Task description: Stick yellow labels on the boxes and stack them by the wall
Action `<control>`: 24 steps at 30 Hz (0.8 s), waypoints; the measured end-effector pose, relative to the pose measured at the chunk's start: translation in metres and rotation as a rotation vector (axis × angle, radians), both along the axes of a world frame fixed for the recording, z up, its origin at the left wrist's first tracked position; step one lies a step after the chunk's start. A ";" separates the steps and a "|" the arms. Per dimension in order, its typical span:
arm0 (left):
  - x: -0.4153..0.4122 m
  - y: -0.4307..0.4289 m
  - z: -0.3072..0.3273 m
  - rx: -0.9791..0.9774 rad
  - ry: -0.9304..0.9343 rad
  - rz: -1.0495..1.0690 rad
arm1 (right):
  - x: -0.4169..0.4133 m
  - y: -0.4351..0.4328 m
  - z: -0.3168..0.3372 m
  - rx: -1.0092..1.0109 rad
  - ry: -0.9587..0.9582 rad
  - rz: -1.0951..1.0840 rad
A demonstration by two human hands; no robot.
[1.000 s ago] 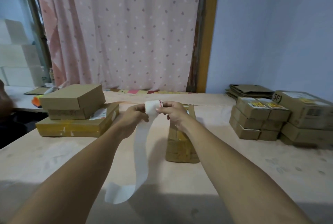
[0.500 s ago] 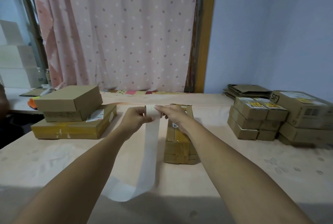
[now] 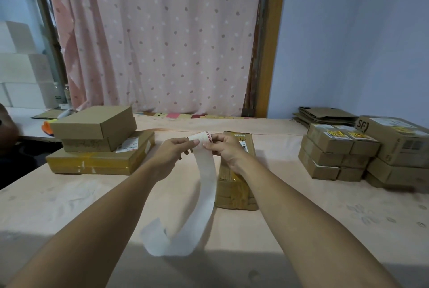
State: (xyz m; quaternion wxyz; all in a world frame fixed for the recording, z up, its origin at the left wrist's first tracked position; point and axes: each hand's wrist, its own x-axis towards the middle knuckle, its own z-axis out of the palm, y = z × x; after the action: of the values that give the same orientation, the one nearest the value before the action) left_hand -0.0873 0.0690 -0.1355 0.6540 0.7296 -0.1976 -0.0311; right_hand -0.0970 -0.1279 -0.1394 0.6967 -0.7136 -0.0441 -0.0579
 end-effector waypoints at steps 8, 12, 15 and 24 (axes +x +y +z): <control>0.006 -0.004 -0.004 0.175 -0.252 0.135 | 0.002 0.003 0.011 -0.188 0.072 -0.082; 0.012 -0.003 -0.011 0.391 -0.375 0.240 | 0.004 0.003 0.003 -0.157 0.055 -0.069; 0.004 -0.003 -0.003 0.189 -0.224 0.112 | 0.005 0.005 -0.003 -0.062 0.041 -0.089; 0.004 -0.003 -0.005 -0.022 -0.095 0.056 | 0.005 0.005 0.001 -0.157 -0.026 -0.131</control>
State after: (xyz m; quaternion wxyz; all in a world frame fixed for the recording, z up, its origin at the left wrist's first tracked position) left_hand -0.0833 0.0663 -0.1408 0.6525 0.7282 -0.2084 0.0239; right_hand -0.0924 -0.1233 -0.1382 0.6329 -0.7665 -0.0106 -0.1089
